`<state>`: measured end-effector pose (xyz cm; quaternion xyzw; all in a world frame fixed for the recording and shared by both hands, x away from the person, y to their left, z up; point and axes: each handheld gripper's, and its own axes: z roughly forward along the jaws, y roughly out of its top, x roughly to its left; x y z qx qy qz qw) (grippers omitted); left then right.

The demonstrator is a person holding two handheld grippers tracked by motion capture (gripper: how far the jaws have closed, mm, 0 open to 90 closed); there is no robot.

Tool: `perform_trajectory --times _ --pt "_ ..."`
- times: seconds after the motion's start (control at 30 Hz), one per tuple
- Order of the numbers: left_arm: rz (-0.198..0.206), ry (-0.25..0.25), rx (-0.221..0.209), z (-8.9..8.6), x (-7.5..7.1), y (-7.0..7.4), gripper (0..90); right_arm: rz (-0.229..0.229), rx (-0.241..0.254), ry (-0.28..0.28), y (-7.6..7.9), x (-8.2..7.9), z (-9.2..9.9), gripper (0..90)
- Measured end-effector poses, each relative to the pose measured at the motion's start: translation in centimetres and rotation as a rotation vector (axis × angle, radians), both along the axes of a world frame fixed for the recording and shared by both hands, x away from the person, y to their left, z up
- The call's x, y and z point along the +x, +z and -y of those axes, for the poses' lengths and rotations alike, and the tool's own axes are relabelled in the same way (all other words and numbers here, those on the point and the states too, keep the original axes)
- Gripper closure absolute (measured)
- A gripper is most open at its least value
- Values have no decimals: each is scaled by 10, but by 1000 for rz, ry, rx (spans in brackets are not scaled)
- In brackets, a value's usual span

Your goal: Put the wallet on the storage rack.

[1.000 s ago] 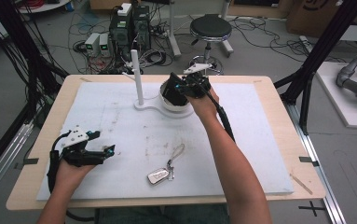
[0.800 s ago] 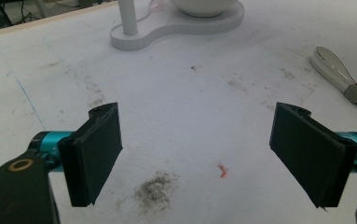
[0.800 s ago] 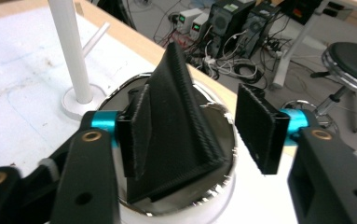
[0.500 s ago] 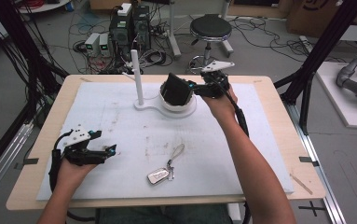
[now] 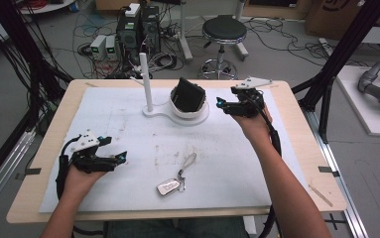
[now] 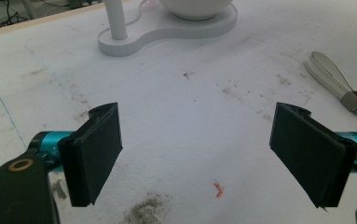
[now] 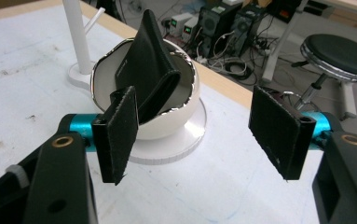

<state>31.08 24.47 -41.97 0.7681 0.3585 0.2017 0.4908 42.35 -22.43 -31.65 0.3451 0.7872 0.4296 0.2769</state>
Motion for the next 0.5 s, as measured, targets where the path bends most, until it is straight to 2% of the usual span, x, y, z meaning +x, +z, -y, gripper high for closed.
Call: perform_trajectory --times 0.27,0.5 --pt "3 -4 4 2 1 0 167 -23 50 -32 -18 -19 33 296" --pt "2 -7 3 3 1 0 167 -60 62 -53 -38 -33 53 260"
